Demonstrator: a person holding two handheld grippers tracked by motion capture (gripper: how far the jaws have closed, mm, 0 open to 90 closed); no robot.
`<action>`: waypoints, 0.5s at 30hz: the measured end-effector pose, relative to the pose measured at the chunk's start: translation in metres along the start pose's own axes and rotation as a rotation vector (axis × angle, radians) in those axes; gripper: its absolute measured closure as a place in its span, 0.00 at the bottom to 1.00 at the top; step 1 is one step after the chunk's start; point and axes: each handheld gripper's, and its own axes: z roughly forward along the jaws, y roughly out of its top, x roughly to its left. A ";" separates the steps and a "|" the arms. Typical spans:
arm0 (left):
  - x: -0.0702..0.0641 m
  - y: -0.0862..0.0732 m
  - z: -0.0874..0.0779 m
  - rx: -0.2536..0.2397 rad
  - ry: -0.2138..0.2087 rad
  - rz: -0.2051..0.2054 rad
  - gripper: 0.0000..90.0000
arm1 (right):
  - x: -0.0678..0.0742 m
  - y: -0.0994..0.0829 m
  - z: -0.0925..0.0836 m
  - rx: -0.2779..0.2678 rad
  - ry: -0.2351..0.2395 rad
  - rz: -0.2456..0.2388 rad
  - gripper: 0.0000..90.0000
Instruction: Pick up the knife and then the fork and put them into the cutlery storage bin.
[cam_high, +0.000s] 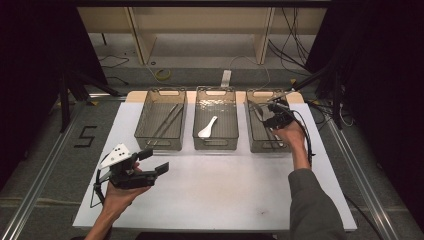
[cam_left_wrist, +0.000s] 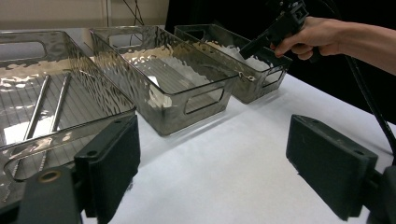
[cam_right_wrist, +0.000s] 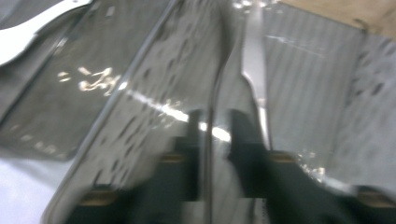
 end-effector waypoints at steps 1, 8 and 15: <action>0.000 0.000 0.000 0.000 0.000 0.000 0.19 | -0.001 0.001 -0.001 -0.006 0.004 0.016 0.71; 0.000 0.000 0.000 0.000 0.000 0.000 0.19 | -0.002 0.000 -0.006 -0.033 0.024 0.022 0.73; 0.000 0.000 0.000 0.001 -0.001 0.000 0.19 | -0.003 0.001 -0.007 -0.038 0.034 0.039 0.69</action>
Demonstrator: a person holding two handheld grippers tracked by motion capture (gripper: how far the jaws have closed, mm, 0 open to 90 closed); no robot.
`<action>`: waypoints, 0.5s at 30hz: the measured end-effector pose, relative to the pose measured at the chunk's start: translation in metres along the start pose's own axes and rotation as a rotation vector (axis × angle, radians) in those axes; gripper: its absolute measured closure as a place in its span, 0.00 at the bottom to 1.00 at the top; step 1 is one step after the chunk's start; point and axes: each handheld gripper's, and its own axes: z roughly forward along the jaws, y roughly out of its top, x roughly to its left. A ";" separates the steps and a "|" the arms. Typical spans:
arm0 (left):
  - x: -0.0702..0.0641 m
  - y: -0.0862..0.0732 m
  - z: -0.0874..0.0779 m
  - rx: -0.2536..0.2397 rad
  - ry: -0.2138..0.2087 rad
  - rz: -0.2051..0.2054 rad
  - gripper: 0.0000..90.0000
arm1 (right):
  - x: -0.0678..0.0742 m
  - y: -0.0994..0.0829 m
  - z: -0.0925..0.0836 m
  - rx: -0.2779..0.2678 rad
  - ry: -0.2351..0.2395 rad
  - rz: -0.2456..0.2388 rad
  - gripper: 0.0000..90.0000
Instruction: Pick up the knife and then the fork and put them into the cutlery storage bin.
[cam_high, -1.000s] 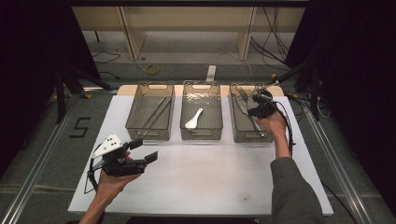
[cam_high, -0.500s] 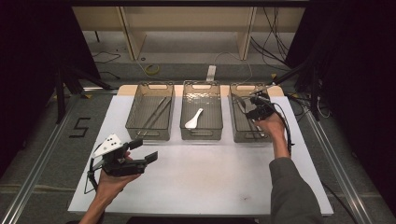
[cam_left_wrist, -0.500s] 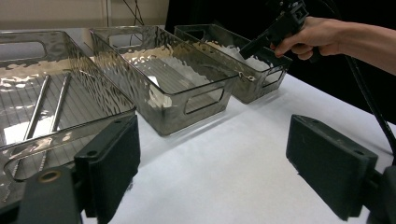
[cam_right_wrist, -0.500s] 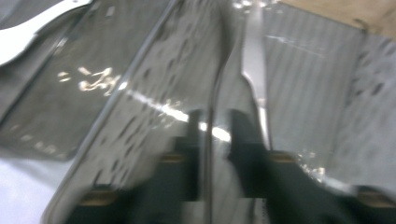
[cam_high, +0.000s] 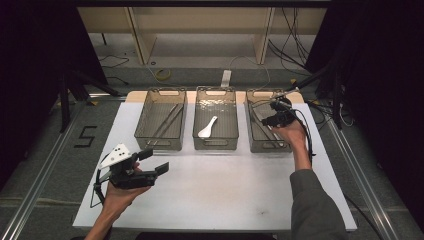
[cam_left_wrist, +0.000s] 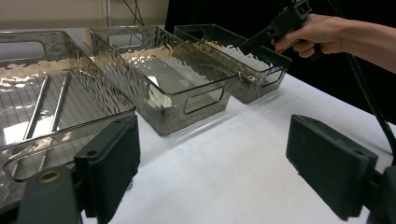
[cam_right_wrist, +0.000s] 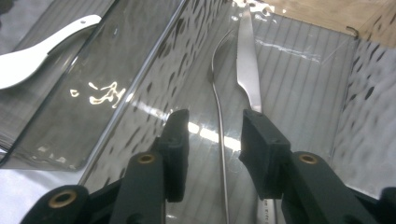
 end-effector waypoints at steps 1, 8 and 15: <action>0.000 0.000 0.000 0.000 0.000 0.000 0.19 | -0.001 0.000 0.000 -0.002 0.007 -0.001 0.68; 0.000 0.000 0.000 0.000 0.000 0.000 0.19 | 0.001 0.000 0.000 0.000 0.018 0.014 0.61; 0.000 0.000 0.000 0.001 -0.001 0.000 0.19 | 0.003 0.000 -0.002 -0.016 0.025 0.012 0.55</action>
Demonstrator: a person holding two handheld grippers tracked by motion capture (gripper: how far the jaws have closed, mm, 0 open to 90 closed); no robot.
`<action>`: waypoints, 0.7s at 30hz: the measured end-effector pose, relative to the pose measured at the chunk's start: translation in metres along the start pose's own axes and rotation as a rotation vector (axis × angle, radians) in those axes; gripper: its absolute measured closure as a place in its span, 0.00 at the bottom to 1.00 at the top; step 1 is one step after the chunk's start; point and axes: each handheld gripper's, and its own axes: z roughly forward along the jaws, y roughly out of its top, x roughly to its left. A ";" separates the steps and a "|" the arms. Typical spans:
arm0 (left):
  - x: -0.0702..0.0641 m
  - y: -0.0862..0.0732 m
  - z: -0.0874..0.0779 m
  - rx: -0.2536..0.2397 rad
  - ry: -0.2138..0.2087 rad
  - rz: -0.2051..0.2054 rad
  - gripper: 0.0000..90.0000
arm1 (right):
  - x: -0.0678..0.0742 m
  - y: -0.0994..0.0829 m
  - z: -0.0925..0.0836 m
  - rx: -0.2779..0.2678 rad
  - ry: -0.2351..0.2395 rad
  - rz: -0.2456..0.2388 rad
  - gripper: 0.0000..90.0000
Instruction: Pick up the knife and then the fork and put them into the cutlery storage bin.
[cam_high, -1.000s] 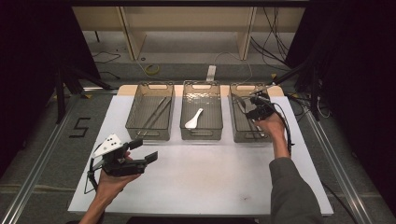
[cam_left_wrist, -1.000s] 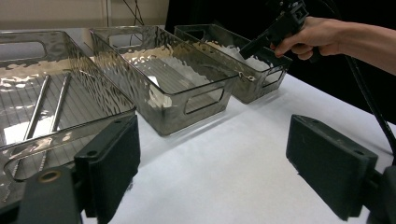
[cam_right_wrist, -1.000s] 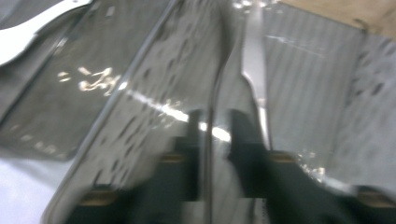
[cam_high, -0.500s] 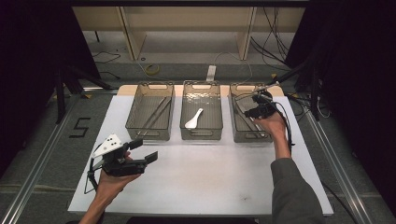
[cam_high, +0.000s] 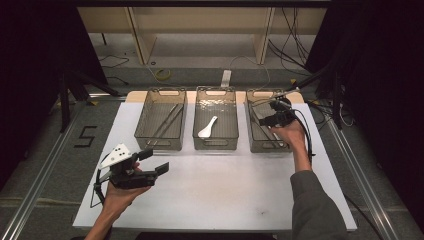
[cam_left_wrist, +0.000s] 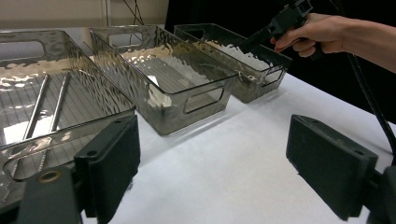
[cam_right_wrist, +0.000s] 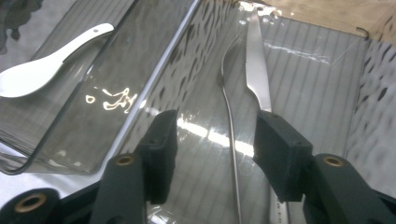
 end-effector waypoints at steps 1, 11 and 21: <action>0.000 0.000 0.000 0.000 0.000 0.000 0.19 | 0.001 0.000 0.000 0.002 0.001 0.002 0.54; 0.000 0.000 0.000 0.003 0.000 0.000 0.19 | 0.010 0.001 -0.006 -0.040 0.028 -0.018 0.46; 0.000 0.000 0.001 0.004 0.001 0.001 0.19 | 0.019 -0.004 -0.018 -0.084 0.052 -0.030 0.36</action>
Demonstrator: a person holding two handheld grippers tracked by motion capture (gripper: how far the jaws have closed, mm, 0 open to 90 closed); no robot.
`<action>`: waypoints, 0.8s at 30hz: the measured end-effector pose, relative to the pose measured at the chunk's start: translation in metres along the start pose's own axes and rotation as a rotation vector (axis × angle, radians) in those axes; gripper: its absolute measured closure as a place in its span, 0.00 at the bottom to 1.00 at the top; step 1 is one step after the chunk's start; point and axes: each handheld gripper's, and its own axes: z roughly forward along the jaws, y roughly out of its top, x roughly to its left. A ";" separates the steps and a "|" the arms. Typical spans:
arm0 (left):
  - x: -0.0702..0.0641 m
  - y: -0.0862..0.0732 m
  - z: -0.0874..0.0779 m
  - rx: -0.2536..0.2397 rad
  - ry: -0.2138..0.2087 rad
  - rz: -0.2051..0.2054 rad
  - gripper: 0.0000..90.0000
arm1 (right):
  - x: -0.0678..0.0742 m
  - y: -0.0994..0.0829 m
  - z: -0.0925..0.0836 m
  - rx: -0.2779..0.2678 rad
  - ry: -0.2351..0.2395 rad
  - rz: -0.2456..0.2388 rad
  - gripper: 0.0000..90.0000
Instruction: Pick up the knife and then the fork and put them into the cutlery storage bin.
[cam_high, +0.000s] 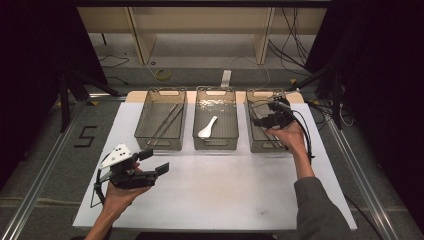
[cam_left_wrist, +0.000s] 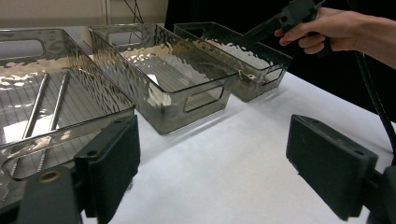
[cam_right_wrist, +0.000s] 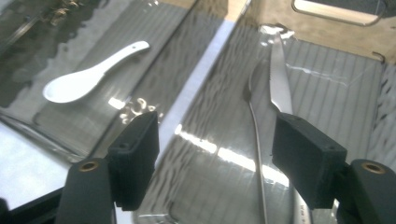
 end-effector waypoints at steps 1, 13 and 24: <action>0.000 0.000 0.000 0.000 -0.001 0.000 0.19 | 0.001 -0.001 -0.002 -0.010 0.003 -0.004 0.36; 0.000 0.000 0.000 0.002 -0.001 0.001 0.19 | 0.026 -0.013 -0.018 -0.110 0.055 -0.055 0.34; 0.000 0.000 0.001 0.006 -0.002 0.000 0.19 | 0.045 -0.035 -0.031 -0.195 0.107 -0.080 0.33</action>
